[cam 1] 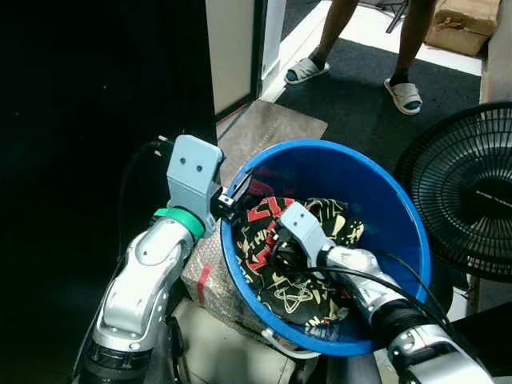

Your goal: Clothes washing

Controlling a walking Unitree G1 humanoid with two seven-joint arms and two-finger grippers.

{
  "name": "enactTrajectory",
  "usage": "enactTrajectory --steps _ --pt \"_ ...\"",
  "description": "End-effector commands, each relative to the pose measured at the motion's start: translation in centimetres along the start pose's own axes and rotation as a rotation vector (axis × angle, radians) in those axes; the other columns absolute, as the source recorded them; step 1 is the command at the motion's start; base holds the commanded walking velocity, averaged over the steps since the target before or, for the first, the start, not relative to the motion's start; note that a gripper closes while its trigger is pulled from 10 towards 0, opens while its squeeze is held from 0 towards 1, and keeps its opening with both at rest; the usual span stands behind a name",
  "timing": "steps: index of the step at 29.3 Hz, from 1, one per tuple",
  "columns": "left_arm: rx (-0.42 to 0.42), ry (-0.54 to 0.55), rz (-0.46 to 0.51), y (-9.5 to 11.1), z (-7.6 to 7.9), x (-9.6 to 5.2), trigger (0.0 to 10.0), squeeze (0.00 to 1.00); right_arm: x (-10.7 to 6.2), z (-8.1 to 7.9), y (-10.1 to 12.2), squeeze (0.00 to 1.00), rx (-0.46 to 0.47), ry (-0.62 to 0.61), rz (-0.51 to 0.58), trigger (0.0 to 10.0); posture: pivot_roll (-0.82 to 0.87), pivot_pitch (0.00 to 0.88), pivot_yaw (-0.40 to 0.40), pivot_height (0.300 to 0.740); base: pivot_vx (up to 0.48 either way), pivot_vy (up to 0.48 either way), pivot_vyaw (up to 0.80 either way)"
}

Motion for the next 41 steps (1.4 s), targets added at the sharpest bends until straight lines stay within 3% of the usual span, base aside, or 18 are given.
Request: enactTrajectory --steps 1,2,4,5,6,7,18,19,21,23,38,41 --pt "-0.033 -0.028 -0.099 -2.5 0.8 -0.2 10.0 0.00 -0.8 -0.7 -3.9 0.00 0.019 0.030 -0.134 10.0 0.01 0.253 0.040 0.470 0.000 0.000 0.00" --pt "-0.037 -0.034 -0.099 -2.5 1.0 -0.2 10.0 0.00 -1.2 -0.8 -5.0 0.00 0.014 0.037 -0.175 10.0 0.00 0.255 0.042 0.470 0.000 0.000 0.00" --pt "-0.037 -0.034 -0.099 -2.5 1.0 -0.2 10.0 0.00 -1.2 -0.8 -5.0 0.00 0.014 0.037 -0.175 10.0 0.00 0.255 0.042 0.470 0.000 0.000 0.00" --pt "-0.039 -0.041 -0.098 -2.4 1.2 -0.1 10.0 0.00 -1.5 -1.4 -6.4 0.00 0.047 0.052 -0.216 10.0 0.01 0.258 0.051 0.470 0.000 0.000 0.00" --pt "-0.039 -0.041 -0.098 -2.4 1.2 -0.1 10.0 0.00 -1.5 -1.4 -6.4 0.00 0.047 0.052 -0.216 10.0 0.01 0.258 0.051 0.470 0.000 0.000 0.00" --pt "-0.038 -0.042 -0.098 -2.3 1.1 -0.1 10.0 0.00 -1.5 -2.2 -7.1 0.00 0.104 0.073 -0.227 10.0 0.01 0.261 0.054 0.470 0.000 0.000 0.00" --pt "-0.035 -0.040 -0.103 -2.4 1.0 -0.3 10.0 0.00 -1.9 -4.1 -9.0 0.00 0.151 0.155 -0.287 10.0 0.02 0.261 0.053 0.470 0.000 0.000 0.00" --pt "-0.035 -0.039 -0.103 -2.4 1.0 -0.3 10.0 0.00 -2.0 -4.3 -9.3 0.00 0.152 0.164 -0.297 7.5 0.02 0.262 0.053 0.470 0.000 0.000 0.00" --pt "-0.035 -0.038 -0.103 -2.4 1.0 -0.3 10.0 0.00 -2.0 -4.4 -9.4 0.00 0.152 0.167 -0.300 7.5 0.02 0.262 0.053 0.470 0.000 0.000 0.00" --pt "-0.037 -0.036 -0.104 -2.4 1.0 -0.3 10.0 0.00 -2.1 -4.2 -9.3 0.00 0.154 0.159 -0.297 0.0 0.02 0.262 0.054 0.470 0.000 0.000 0.00" --pt "-0.040 -0.032 -0.106 -2.5 0.9 -0.2 10.0 0.00 -1.7 -3.7 -7.8 0.00 0.170 0.146 -0.233 0.0 0.02 0.258 0.054 0.470 0.000 0.000 0.00" --pt "-0.041 -0.031 -0.106 -2.4 0.9 -0.3 10.0 0.00 -1.5 -3.0 -6.6 0.00 0.179 0.101 -0.175 0.0 0.02 0.257 0.055 0.470 0.000 0.000 0.00"
Point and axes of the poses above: a point about 5 cm out from each wrist's last joint towards the gripper, its own x axis pointing out of the wrist towards the gripper, its own y axis along the axis of the wrist's last joint, z = x × y, the point moved 4 cm from there along x, pointing out of the wrist towards the gripper, and after that the axes turned 2 degrees about x, right-handed, at the moved point
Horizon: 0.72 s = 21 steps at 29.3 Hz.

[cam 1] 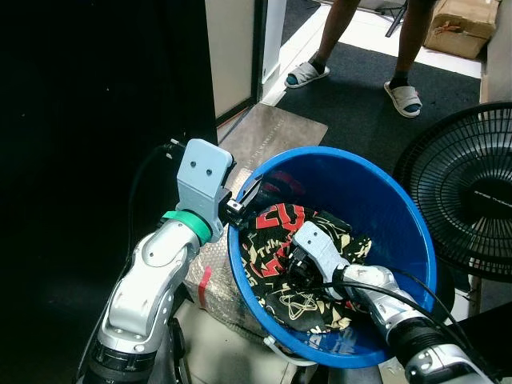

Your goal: Clothes washing

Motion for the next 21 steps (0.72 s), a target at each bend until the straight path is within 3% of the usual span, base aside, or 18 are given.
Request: enactTrajectory --steps 1,2,4,5,7,8,9,11,12,13,14,15,17,21 --pt "-0.030 -0.009 -0.091 -2.3 0.4 -0.3 10.0 0.00 0.1 -1.4 -3.4 0.00 0.081 0.025 -0.086 0.0 0.02 0.257 0.055 0.470 0.000 0.000 0.00" --pt "-0.030 -0.008 -0.091 -2.2 0.4 -0.3 10.0 0.00 0.1 -1.0 -2.3 0.00 0.098 -0.002 -0.027 0.0 0.03 0.257 0.056 0.470 0.000 0.000 0.00" --pt "-0.034 -0.004 -0.088 -2.2 0.3 -0.3 10.0 0.00 -0.4 0.1 2.1 0.00 0.125 -0.041 0.185 0.0 0.03 0.256 0.059 0.470 0.000 0.000 0.00" --pt "-0.034 -0.004 -0.088 -2.2 0.3 -0.3 10.0 0.00 -0.4 0.1 2.1 0.00 0.125 -0.041 0.185 0.0 0.03 0.256 0.059 0.470 0.000 0.000 0.00" --pt "-0.045 0.001 -0.085 -2.1 0.3 -0.2 10.0 0.00 -1.6 0.9 6.6 0.00 0.140 -0.062 0.379 0.0 0.02 0.254 0.062 0.470 0.000 0.000 0.00" --pt "-0.045 0.001 -0.085 -2.1 0.3 -0.2 10.0 0.00 -1.6 0.9 6.6 0.00 0.140 -0.062 0.379 0.0 0.02 0.254 0.062 0.470 0.000 0.000 0.00" --pt "-0.048 0.000 -0.083 -2.0 0.3 -0.1 10.0 0.00 -2.5 1.4 9.1 0.00 0.132 -0.080 0.476 0.0 0.02 0.249 0.066 0.470 0.000 0.000 0.00" --pt "-0.048 0.000 -0.083 -2.0 0.3 -0.1 10.0 0.00 -2.5 1.4 9.1 0.00 0.132 -0.080 0.476 0.0 0.02 0.249 0.066 0.470 0.000 0.000 0.00" --pt "-0.049 0.000 -0.082 -2.0 0.3 0.0 10.0 0.00 -3.2 1.7 10.8 0.00 0.125 -0.094 0.540 0.0 0.02 0.247 0.068 0.470 0.000 0.000 0.00" --pt "-0.049 0.000 -0.082 -2.0 0.3 0.0 10.0 0.00 -3.2 1.7 10.8 0.00 0.125 -0.094 0.540 0.0 0.02 0.247 0.068 0.470 0.000 0.000 0.00" --pt "-0.049 -0.004 -0.078 -1.9 0.4 0.1 10.0 0.00 -4.4 2.2 13.5 0.00 0.109 -0.119 0.640 10.0 0.02 0.241 0.069 0.470 0.000 0.000 0.00" --pt "-0.049 -0.004 -0.078 -1.9 0.4 0.1 10.0 0.00 -4.4 2.2 13.5 0.00 0.109 -0.119 0.640 10.0 0.02 0.241 0.069 0.470 0.000 0.000 0.00" --pt "-0.051 -0.008 -0.074 -1.8 0.6 0.2 10.0 0.00 -6.7 2.9 17.5 0.00 0.089 -0.157 0.791 10.0 0.02 0.234 0.066 0.470 0.000 0.000 0.00" --pt "-0.053 -0.009 -0.073 -1.9 0.6 0.2 10.0 0.00 -8.2 2.9 19.9 0.00 0.073 -0.172 0.875 10.0 0.02 0.231 0.064 0.470 0.000 0.000 0.00"
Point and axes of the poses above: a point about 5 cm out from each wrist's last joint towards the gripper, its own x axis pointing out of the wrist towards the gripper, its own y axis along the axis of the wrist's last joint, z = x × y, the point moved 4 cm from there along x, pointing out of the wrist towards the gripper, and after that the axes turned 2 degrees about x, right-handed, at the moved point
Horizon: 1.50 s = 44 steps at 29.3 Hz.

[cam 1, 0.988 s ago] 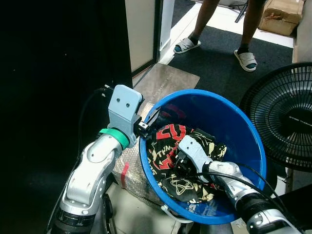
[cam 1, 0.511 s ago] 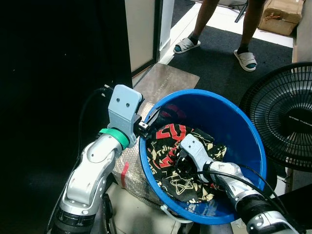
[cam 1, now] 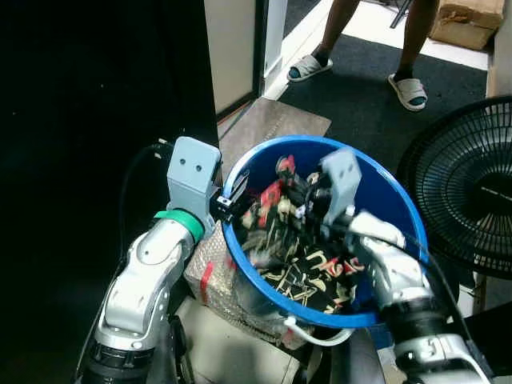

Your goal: Clothes washing

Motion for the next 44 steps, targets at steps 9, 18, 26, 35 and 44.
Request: enactTrajectory --steps 9,18,26,35,44 --pt "-0.025 -0.048 -0.048 -1.4 1.4 0.0 10.0 0.00 0.6 0.1 3.9 0.00 0.015 -0.030 0.141 10.0 0.02 0.226 0.063 0.470 0.000 0.000 0.00" --pt "-0.033 -0.011 0.014 0.9 -0.1 0.7 10.0 0.00 -0.6 2.8 9.6 0.00 0.009 -0.223 0.339 10.0 0.03 0.223 0.065 0.470 0.000 0.000 0.00" --pt "-0.048 0.049 0.105 4.2 -3.2 1.1 10.0 0.00 -2.6 4.0 8.9 0.00 -0.031 -0.315 0.313 10.0 0.03 0.215 0.066 0.470 0.000 0.000 0.00" --pt "-0.056 0.085 0.131 4.9 -4.2 1.4 10.0 0.00 -4.6 5.9 7.3 0.00 -0.003 -0.474 0.281 10.0 0.02 0.202 0.077 0.479 0.000 0.000 0.00" --pt "-0.080 0.097 0.136 5.2 -4.1 1.7 10.0 0.00 -4.7 6.2 7.6 0.00 -0.010 -0.521 0.294 10.0 0.02 0.186 0.070 0.504 0.000 0.000 0.00"
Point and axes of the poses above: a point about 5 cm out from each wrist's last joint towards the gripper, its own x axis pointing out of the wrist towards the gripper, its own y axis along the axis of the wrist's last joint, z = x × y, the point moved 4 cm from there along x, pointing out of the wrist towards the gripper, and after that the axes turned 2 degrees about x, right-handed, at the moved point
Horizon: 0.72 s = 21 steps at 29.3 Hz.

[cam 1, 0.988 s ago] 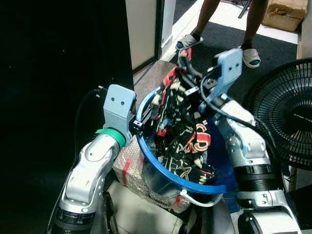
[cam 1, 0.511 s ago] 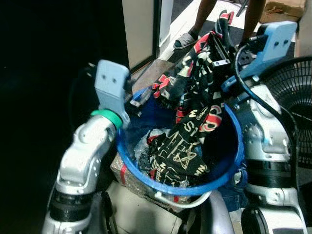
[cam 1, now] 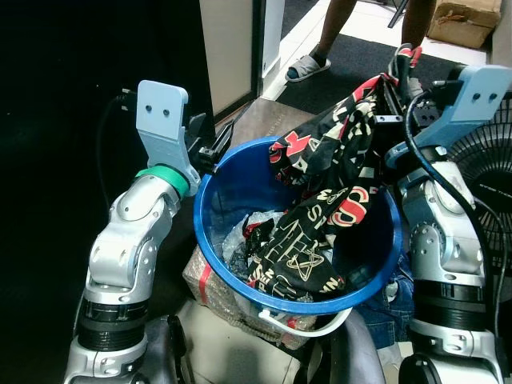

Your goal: Clothes washing

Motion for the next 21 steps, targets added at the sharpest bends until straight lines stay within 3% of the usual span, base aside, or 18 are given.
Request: enactTrajectory --steps 1,12,16,21 --pt "-0.012 0.013 -0.016 -0.4 -0.3 -0.1 10.0 0.00 -0.1 -0.2 0.7 0.00 0.001 -0.002 0.032 10.0 0.02 0.185 0.070 0.509 0.000 0.000 0.00" --pt "-0.008 0.023 -0.056 -1.6 -0.3 -0.4 10.0 0.00 -0.5 -1.2 0.1 0.00 0.030 -0.001 0.022 10.0 0.03 0.182 0.067 0.549 0.000 0.000 0.00" --pt "-0.002 0.035 -0.084 -2.5 -0.7 -0.7 10.0 0.00 -1.6 -1.4 -0.8 0.00 -0.027 0.005 0.001 10.0 0.03 0.181 0.067 0.569 0.000 0.000 0.00" --pt "-0.002 0.041 -0.087 -2.6 -0.8 -0.7 10.0 0.00 -2.0 -1.3 -1.2 0.00 -0.030 -0.003 -0.013 10.0 0.03 0.180 0.066 0.584 0.000 0.000 0.00"
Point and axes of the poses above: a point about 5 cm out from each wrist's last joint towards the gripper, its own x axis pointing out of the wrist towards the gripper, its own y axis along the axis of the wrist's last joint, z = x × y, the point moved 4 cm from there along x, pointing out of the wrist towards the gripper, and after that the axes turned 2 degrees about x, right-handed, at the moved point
